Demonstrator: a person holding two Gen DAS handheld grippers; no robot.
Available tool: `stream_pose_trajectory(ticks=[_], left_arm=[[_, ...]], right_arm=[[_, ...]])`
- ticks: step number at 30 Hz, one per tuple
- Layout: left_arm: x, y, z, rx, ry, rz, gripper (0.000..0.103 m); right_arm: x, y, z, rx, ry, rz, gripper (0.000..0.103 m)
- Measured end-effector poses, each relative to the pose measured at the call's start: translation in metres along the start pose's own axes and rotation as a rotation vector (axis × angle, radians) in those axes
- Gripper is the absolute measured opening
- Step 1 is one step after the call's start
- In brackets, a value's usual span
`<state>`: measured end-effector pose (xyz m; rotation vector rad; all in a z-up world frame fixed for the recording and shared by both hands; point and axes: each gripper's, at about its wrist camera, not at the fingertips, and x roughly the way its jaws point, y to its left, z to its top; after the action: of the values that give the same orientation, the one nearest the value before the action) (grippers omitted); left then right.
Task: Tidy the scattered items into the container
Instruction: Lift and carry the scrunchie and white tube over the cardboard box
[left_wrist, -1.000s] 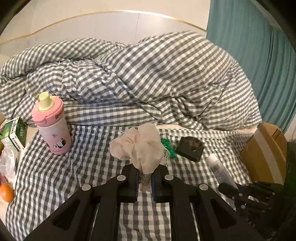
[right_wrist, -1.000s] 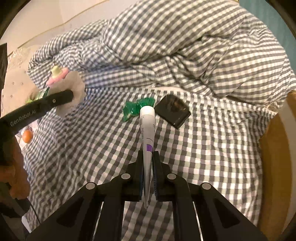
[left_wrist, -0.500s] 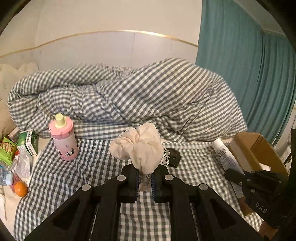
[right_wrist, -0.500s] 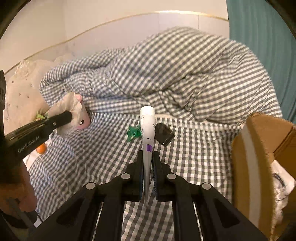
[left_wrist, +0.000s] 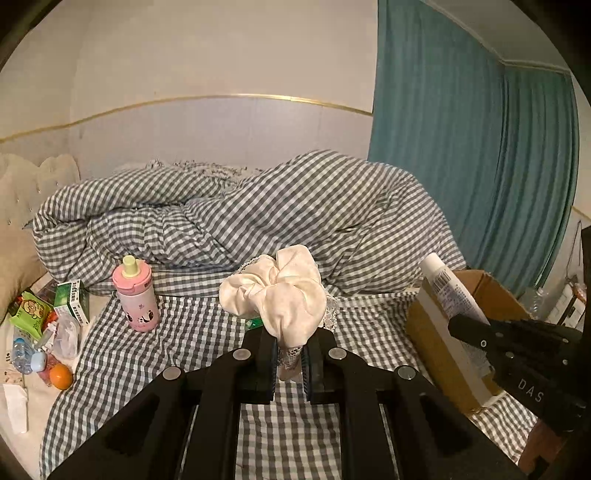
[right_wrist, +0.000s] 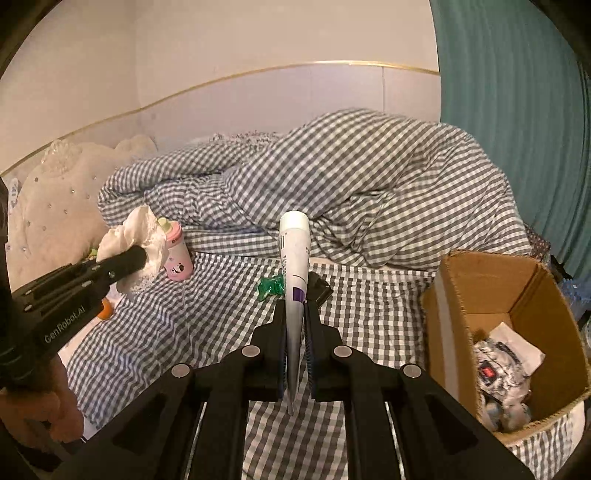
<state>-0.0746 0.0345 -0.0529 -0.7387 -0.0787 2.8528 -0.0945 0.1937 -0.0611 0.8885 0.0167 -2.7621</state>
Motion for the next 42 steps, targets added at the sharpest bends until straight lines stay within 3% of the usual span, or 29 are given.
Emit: stream_pose_trajectory(ticks=[20,42], left_arm=[[-0.056,-0.055,0.001,0.048,-0.072,-0.036,0.010],[-0.057,-0.123,0.006,0.081,-0.075,-0.134,0.010]], right_arm=[[-0.084,-0.010,-0.012,-0.001,-0.084,-0.034,0.008],[-0.141,-0.069,-0.022,0.063,-0.121,-0.142,0.008]])
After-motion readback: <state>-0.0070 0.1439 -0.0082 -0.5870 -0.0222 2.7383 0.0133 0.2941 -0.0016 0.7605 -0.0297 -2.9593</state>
